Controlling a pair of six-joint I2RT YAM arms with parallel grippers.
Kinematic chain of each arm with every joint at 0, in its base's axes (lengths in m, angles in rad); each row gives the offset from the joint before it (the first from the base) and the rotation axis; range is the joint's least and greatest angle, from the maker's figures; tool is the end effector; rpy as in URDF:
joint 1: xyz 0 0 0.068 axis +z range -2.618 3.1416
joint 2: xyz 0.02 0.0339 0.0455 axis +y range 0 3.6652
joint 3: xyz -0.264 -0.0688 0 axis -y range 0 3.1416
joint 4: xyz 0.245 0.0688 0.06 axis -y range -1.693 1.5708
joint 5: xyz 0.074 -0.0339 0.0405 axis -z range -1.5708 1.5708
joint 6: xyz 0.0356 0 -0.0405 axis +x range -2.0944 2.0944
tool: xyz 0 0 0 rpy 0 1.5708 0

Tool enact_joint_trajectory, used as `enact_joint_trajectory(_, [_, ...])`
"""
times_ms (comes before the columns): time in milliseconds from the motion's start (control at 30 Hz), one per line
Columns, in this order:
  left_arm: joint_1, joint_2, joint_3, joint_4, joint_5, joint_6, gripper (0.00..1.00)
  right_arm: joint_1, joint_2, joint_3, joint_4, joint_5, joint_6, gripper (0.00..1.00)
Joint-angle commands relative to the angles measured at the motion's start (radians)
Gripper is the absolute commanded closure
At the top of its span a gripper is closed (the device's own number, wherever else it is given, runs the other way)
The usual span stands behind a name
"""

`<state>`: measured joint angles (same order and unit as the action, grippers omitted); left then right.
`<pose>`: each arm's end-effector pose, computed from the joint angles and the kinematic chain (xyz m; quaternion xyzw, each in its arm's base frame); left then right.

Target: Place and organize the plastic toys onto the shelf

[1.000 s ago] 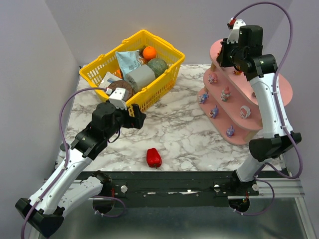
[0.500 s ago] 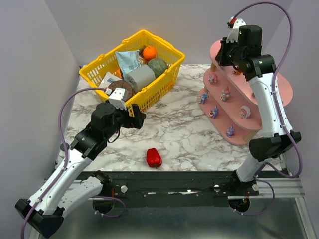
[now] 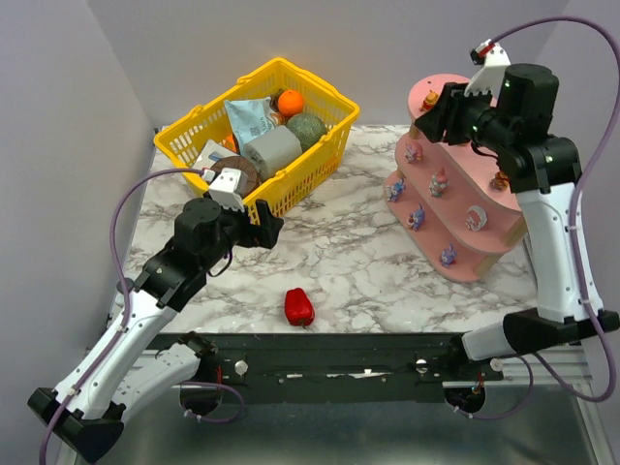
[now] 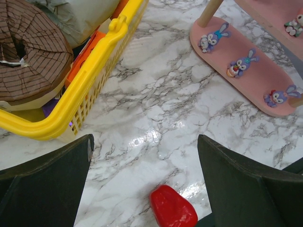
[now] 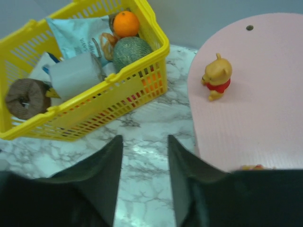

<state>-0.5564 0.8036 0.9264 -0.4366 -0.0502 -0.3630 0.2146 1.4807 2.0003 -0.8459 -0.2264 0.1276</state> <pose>0.1510 -0.0918 0.3593 0.0634 0.8063 -0.2426 0.5357 0.2739 0.0679 0.5153 -0.1009 0.8037 0.1891 0.5550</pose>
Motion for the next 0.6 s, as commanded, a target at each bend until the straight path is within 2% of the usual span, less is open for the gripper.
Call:
enact_joint_trajectory(0, [0.006, 0.003, 0.071, -0.007, 0.001, 0.001, 0.01, 0.000, -0.156, -0.075, 0.044, -0.053, 0.044, 0.37])
enact_joint_trajectory(33, [0.006, 0.008, 0.089, -0.016, -0.003, -0.001, 0.01, 0.000, -0.180, -0.087, 0.045, -0.050, 0.052, 0.23])
enact_joint_trajectory(100, [0.006, 0.022, 0.109, -0.039, -0.014, 0.002, 0.01, 0.000, -0.226, -0.118, 0.042, -0.047, 0.055, 0.10])
enact_joint_trajectory(133, [0.006, 0.026, 0.127, -0.048, -0.031, 0.002, 0.01, 0.000, -0.264, -0.126, 0.042, -0.047, 0.058, 0.01])
enact_joint_trajectory(300, [0.006, 0.029, 0.163, -0.093, -0.076, -0.001, 0.01, 0.000, -0.350, -0.163, -0.005, -0.090, 0.056, 0.00])
enact_joint_trajectory(567, [0.006, 0.022, 0.206, -0.119, -0.099, -0.004, 0.01, -0.001, -0.448, -0.204, -0.064, -0.068, 0.073, 0.00])
